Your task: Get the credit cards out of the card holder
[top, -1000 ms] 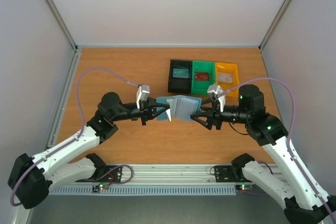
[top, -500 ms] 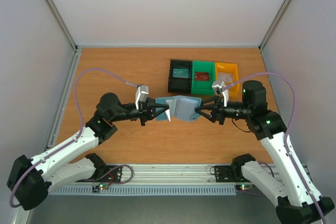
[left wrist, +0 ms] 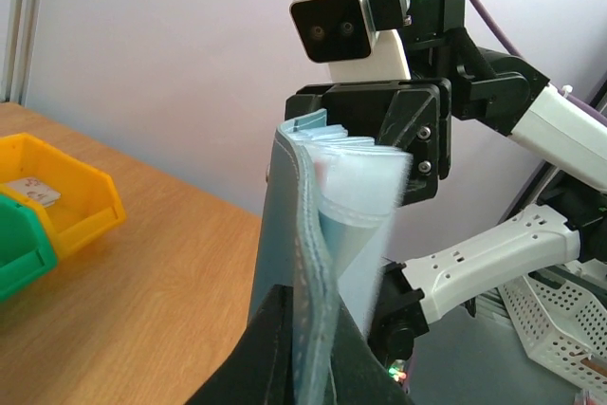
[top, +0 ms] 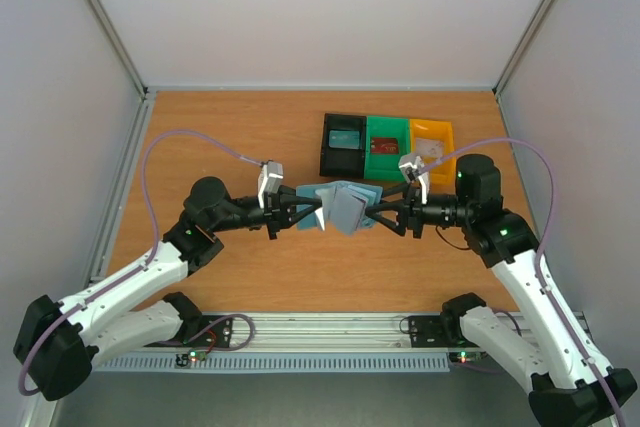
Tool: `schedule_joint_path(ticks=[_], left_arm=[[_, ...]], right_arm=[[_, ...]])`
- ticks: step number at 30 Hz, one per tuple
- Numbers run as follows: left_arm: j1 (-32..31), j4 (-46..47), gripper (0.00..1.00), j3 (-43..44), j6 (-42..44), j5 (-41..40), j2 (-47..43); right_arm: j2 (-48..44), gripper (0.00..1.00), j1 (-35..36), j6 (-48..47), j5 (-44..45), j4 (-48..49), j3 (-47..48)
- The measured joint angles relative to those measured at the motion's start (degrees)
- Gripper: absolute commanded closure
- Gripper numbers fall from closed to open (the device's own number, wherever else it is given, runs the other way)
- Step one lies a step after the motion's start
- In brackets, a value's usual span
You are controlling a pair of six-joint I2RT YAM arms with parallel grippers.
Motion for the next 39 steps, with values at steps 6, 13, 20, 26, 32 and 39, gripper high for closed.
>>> schedule_joint_path(ticks=[6, 13, 20, 26, 32, 39], left_arm=[[0.00, -0.02, 1.00, 0.00, 0.00, -0.26, 0.00], [-0.02, -0.02, 1.00, -0.11, -0.02, -0.81, 0.00], [-0.02, -0.02, 1.00, -0.90, -0.04, -1.07, -0.02], [-0.02, -0.02, 1.00, -1.27, -0.07, -1.14, -0.20], [-0.02, -0.02, 1.00, -1.60, -0.07, -1.27, -0.22], [-0.02, -0.02, 1.00, -1.60, -0.04, -1.27, -0.55]], right_arm=[[1.53, 0.46, 3.39, 0.74, 0.83, 1.75, 0.04], [4.07, 0.50, 7.69, 0.35, 3.82, 1.46, 0.33], [4.48, 0.38, 8.04, -0.26, 5.73, -0.02, 0.76], [1.55, 0.29, 8.04, -3.76, 7.04, -5.01, 1.49], [0.26, 0.57, 8.04, -5.22, 6.93, -6.54, 1.97], [0.35, 0.64, 8.04, -5.86, 7.43, -6.54, 1.99]])
